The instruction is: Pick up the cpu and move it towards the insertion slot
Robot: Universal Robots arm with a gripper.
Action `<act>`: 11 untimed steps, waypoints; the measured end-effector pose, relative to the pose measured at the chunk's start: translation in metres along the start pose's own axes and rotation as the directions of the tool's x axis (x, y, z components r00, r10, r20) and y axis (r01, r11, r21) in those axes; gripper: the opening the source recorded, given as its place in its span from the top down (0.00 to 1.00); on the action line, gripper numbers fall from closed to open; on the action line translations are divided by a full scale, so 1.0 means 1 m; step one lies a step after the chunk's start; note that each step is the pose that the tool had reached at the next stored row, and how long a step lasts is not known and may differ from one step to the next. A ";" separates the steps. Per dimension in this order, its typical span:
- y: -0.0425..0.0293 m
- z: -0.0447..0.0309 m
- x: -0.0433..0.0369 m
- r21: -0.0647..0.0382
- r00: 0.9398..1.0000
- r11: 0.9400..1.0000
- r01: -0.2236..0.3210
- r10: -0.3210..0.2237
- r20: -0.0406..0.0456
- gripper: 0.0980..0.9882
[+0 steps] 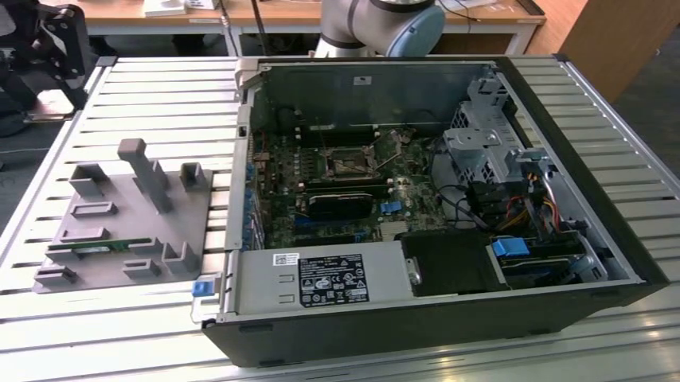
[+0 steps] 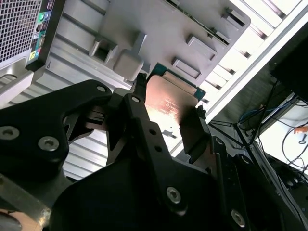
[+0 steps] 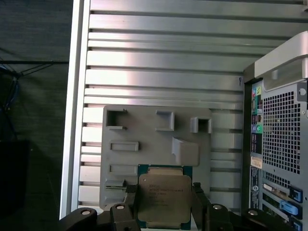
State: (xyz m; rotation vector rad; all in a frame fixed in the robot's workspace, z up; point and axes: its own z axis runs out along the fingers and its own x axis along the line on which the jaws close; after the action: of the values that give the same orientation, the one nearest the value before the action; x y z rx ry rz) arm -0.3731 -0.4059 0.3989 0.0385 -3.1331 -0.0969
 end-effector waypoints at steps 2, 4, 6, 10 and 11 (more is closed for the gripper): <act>-0.0001 0.0000 -0.0031 0.000 1.000 1.000 0.000 0.000 0.000 0.52; -0.0002 0.0000 -0.0061 0.000 1.000 1.000 0.000 0.000 0.000 0.52; -0.0002 0.0000 -0.0091 0.000 1.000 1.000 0.000 0.000 0.000 0.52; -0.0004 -0.0001 -0.0156 0.000 1.000 1.000 0.000 0.000 0.000 0.52; -0.0004 0.0000 -0.0170 0.000 1.000 1.000 0.000 0.000 0.000 0.52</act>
State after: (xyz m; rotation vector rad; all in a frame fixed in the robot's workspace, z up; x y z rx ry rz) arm -0.3561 -0.4059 0.3988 0.0386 -3.1331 -0.0970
